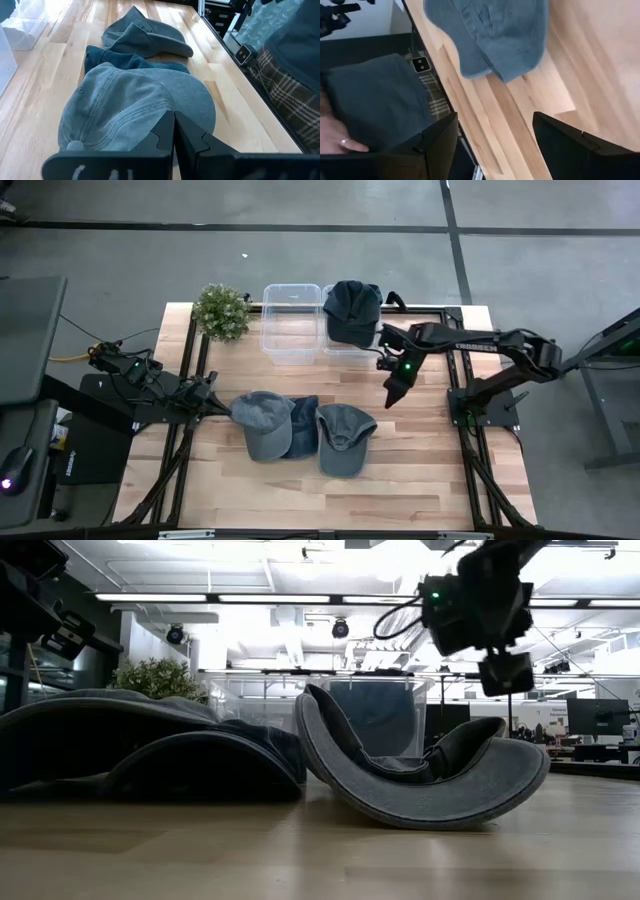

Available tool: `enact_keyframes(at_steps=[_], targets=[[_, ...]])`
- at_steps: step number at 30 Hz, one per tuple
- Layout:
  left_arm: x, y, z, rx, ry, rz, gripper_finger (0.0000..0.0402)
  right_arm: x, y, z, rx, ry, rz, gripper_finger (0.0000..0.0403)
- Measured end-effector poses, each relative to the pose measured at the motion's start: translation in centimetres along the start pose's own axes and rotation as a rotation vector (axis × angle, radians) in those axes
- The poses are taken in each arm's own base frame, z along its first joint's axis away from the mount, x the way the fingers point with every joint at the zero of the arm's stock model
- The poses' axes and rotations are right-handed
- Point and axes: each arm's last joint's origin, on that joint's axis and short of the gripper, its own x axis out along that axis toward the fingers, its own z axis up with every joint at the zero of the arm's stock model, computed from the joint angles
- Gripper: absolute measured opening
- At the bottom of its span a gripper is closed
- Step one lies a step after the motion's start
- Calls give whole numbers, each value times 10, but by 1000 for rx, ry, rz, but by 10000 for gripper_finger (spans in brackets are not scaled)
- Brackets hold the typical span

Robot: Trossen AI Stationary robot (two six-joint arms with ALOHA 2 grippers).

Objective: Pick & Place hat
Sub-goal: Put the right gray cap into the left transparent bin

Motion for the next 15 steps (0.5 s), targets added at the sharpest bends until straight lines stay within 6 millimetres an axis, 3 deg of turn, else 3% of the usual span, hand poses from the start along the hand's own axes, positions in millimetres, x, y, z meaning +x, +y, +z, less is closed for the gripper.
enact_keyframes(at_steps=[9, 15], targets=[[0, 0, 0, 0, -1, 0, 0, 6, -18, -33, 68, -41, 67, 252], [0, 0, 0, 0, -1, -1, 0, 16, -23, -38, 148, -50, 96, 252]])
